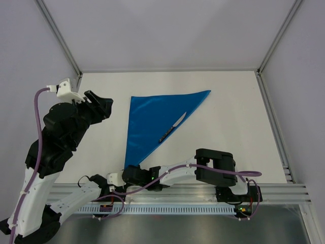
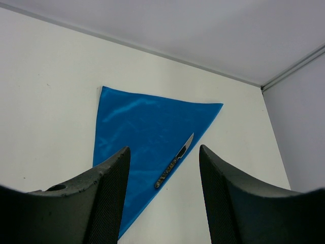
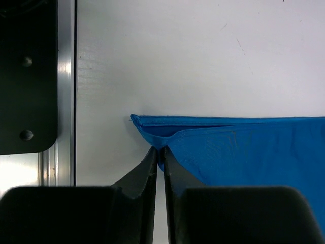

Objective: Fold the napkin, place the utensils inside, and roll it up
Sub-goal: Fold the napkin

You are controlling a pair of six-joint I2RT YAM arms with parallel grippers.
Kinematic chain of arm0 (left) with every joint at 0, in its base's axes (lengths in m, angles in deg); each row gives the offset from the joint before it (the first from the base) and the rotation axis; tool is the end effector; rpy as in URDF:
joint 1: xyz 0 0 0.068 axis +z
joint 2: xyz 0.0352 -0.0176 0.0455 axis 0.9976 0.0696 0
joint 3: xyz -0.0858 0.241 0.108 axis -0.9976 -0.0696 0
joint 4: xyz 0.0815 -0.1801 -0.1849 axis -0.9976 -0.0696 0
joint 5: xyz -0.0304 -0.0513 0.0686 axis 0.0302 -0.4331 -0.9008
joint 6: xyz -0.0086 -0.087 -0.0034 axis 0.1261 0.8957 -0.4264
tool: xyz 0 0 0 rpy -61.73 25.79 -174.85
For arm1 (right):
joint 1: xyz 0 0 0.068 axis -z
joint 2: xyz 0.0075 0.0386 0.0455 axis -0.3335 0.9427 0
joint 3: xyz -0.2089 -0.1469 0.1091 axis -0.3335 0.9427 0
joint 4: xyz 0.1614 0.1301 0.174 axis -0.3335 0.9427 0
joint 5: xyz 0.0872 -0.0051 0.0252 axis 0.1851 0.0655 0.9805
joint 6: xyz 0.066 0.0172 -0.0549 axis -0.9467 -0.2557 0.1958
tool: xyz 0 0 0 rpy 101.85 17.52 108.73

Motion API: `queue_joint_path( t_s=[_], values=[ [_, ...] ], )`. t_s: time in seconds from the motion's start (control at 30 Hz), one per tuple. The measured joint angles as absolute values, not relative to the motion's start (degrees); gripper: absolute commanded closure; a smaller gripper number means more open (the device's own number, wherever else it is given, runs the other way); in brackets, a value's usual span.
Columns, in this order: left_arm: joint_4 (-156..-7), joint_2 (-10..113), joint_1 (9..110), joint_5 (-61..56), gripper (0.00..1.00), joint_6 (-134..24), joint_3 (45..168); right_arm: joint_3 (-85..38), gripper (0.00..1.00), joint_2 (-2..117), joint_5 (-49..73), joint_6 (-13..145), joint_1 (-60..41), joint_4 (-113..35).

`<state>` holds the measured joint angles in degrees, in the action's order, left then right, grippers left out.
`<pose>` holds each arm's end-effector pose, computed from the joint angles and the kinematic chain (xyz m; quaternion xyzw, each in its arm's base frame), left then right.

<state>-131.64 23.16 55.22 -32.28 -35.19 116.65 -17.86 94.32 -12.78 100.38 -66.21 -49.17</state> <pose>0.1450 -0.0535 0.4745 -0.1195 0.7654 -0.1930 0.6022 0.0586 0.4750 0.1087 -0.7081 0.5449 0.0920 0.4396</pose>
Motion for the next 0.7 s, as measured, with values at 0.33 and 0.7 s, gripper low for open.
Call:
queue_joint_path(
  t_s=[0.33,0.7],
  values=[
    [-131.64,24.43,55.22,-31.8,0.38,-35.65,116.65,-19.83,0.94,94.32,-12.36,99.64,-64.66,-47.7],
    [-131.6,27.27,55.22,-31.23,0.38,-35.82,116.65,-22.21,0.97,91.13,-9.72,95.62,-58.49,-42.06]
  ],
)
